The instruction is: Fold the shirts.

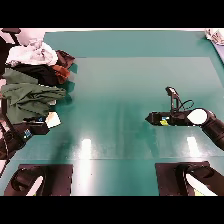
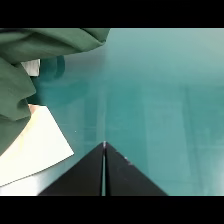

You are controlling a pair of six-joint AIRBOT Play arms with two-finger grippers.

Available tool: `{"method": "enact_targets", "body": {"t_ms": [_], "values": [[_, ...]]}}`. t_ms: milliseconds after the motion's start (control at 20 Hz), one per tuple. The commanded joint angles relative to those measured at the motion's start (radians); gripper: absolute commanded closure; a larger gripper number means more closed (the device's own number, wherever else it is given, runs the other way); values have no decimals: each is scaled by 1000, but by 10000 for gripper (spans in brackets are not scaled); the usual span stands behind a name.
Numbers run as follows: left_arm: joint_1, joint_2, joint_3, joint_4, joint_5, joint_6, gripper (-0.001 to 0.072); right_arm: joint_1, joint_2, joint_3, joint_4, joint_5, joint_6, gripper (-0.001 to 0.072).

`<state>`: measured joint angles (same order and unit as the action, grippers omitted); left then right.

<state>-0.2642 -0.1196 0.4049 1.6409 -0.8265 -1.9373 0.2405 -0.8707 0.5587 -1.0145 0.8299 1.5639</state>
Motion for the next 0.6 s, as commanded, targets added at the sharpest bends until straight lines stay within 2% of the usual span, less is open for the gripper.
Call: {"method": "enact_targets", "body": {"t_ms": [0, 550], "values": [[0, 0, -1, 0, -2, 0, 682, 1, 0, -2, 2, -2, 0, 586], [0, 0, 0, 0, 5, 0, 682, 1, 0, -6, 0, 1, 0, 586]]}}
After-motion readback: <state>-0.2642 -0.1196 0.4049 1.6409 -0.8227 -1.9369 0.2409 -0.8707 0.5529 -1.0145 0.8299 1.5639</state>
